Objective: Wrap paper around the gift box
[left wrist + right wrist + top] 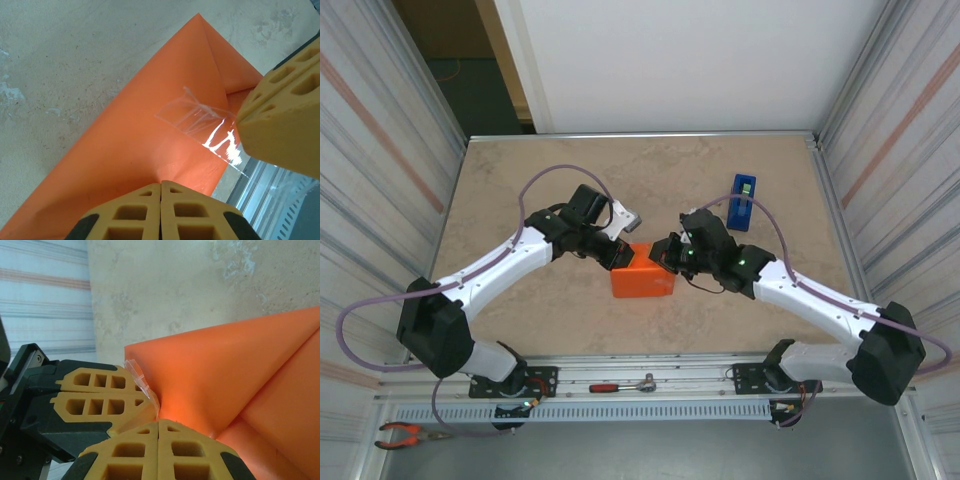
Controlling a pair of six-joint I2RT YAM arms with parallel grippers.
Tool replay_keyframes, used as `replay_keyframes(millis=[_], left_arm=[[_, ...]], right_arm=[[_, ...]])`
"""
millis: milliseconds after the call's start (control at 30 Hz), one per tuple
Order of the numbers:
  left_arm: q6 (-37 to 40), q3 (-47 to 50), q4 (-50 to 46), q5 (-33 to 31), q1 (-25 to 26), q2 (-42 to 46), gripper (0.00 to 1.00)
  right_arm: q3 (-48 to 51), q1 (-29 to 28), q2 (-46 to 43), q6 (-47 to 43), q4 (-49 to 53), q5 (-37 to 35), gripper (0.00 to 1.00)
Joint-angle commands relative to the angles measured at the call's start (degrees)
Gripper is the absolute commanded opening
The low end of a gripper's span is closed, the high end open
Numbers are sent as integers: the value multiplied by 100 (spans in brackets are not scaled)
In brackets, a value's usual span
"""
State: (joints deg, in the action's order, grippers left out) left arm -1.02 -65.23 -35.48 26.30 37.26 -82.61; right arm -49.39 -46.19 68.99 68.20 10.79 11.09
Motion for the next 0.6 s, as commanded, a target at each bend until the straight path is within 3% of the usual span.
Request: replay_keyframes(millis=[0, 567], left_arm=[[125, 311, -468, -125, 212, -418, 8], [135, 301, -485, -143, 212, -408, 7]], right_arm=[[92, -54, 75, 144, -17, -142, 0], [131, -83, 287, 12, 854, -335, 0]])
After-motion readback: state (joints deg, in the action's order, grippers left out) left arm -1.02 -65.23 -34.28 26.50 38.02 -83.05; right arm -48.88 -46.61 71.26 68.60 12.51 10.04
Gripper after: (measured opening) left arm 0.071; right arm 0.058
